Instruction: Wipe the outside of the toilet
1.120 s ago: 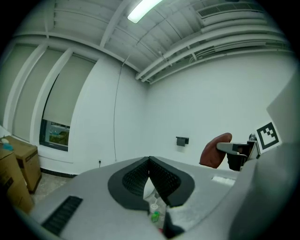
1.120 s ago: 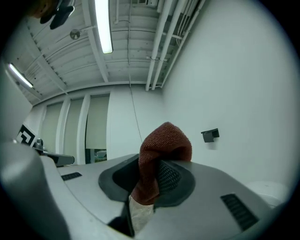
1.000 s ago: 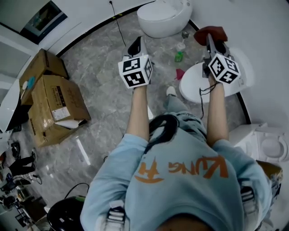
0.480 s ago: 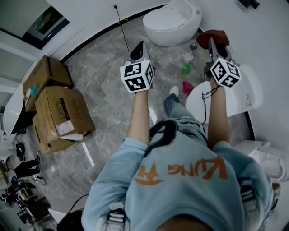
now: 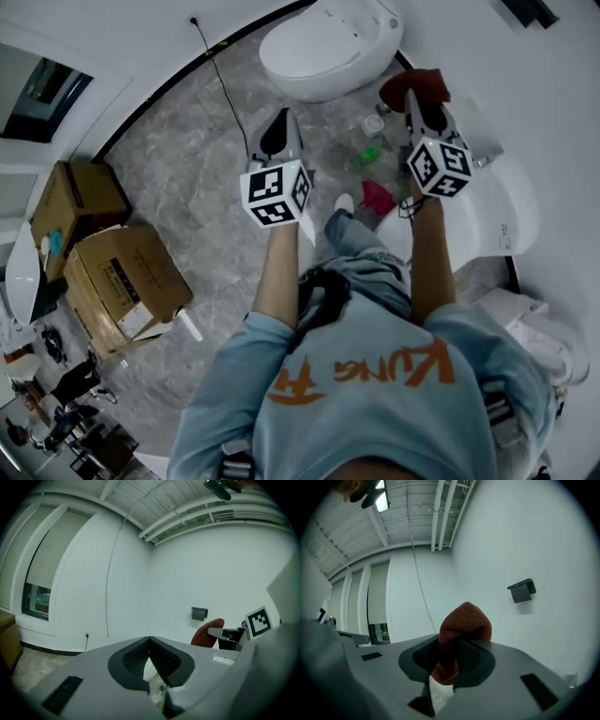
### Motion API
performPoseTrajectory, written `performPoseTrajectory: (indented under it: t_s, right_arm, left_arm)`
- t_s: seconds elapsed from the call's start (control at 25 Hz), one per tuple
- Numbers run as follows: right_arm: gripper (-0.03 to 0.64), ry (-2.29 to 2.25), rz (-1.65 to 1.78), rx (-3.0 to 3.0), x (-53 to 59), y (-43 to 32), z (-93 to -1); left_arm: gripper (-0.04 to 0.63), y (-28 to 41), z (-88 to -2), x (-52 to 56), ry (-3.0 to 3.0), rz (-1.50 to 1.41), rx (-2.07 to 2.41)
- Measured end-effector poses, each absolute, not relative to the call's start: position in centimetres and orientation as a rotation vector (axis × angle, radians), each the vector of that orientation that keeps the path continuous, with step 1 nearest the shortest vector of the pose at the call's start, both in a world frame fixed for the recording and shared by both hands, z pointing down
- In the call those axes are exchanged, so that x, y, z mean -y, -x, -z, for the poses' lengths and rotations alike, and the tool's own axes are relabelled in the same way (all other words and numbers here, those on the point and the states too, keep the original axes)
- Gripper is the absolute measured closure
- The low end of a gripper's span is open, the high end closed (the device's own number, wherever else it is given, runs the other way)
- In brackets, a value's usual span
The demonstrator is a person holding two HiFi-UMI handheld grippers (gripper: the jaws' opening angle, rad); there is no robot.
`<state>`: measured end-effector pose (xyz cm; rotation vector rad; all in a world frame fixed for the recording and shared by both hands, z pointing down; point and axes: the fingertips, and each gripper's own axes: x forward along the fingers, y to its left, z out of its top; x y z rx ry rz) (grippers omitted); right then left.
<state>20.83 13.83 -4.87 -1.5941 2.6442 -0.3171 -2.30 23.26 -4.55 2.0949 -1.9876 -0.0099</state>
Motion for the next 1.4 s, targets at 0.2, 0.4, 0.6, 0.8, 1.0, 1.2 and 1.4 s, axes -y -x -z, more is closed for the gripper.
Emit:
performPoseTrajectory:
  t_s: [0.2,0.4,0.6,0.8,1.0,1.2,1.4]
  right_arm:
    - [0.543,1.657,0.429,-2.609,-8.4,-22.4,1.3]
    - [0.543,1.709,0.559,-2.500,-5.8,-24.1,-1.2]
    - [0.543,1.720,0.629,-2.487,-4.6,-23.4,-3.6]
    - [0.543,1.713,0.655,-2.601,-4.0,-20.8,-6.3]
    - [0.541,1.741,0.609,-2.689,-1.5,-19.2,-9.2]
    - [0.541,1.792,0.668,-2.737,1.6,-18.9,-14.5]
    - [0.541,1.829,0.755,-2.746,4.6,-16.8,-20.0]
  left_arm:
    - [0.600,-0.5,1.2,-16.6,-2.115,-0.137,1.873]
    - [0.600,-2.8,-0.6,-13.2,-2.144,-0.224,1.761]
    - [0.600,-3.4,-2.0,-12.0,-2.158,-0.254,1.715]
    - [0.600,-2.9,-4.3,-10.3,-2.123,-0.270,1.679]
    - [0.600,-2.6,-7.6,-6.3,-2.122,-0.245,1.631]
    - [0.600,-2.9,-14.6,-1.6,-2.027,-0.231,1.586]
    - [0.600,-1.6,-20.4,1.5,-1.979,-0.285,1.515]
